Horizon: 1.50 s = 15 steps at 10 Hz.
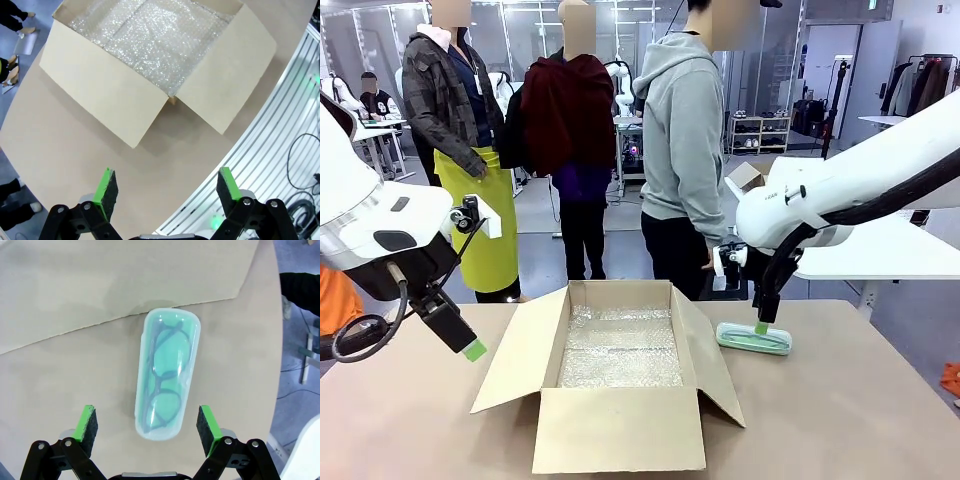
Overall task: Pack the glasses set securely to prepare it for shipping.
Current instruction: Place the Glasses case inside the Package Box.
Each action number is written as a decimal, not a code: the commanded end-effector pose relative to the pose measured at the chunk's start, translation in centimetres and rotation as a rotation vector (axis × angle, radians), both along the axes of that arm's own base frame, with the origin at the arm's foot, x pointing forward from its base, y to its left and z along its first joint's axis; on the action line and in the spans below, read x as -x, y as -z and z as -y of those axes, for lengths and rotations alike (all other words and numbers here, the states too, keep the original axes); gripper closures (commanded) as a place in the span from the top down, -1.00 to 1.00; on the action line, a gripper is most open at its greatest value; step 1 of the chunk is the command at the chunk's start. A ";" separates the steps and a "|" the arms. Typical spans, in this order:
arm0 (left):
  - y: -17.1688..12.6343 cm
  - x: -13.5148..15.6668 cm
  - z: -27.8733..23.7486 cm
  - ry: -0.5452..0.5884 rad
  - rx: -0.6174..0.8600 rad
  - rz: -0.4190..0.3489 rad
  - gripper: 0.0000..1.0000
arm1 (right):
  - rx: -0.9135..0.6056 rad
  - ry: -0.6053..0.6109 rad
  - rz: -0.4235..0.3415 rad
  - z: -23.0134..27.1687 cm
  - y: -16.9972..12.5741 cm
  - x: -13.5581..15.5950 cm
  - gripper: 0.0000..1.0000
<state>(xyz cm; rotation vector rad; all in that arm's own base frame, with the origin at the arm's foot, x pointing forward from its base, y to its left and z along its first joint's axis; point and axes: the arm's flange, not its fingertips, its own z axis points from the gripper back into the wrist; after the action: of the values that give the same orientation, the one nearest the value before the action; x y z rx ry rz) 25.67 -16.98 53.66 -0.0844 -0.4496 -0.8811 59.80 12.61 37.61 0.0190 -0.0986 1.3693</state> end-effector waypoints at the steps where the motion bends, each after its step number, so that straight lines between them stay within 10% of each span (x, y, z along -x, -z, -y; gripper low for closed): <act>1: -0.2 -0.1 0.0 0.013 0.002 0.017 1.00 | 0.015 -0.010 -0.051 -0.7 0.7 -2.1 1.00; 11: -0.2 -0.1 0.0 0.013 0.002 0.017 1.00 | 0.101 0.068 -0.113 -1.7 7.0 -3.5 1.00; 15: -0.2 -0.1 0.0 0.013 0.002 0.017 1.00 | 0.108 0.075 -0.105 -1.9 6.8 -3.5 0.22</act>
<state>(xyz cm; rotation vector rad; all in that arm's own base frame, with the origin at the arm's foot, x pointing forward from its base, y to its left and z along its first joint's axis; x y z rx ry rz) 25.67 -16.98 53.67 -0.0843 -0.4498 -0.8811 63.23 14.19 30.92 0.0073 0.0510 1.3137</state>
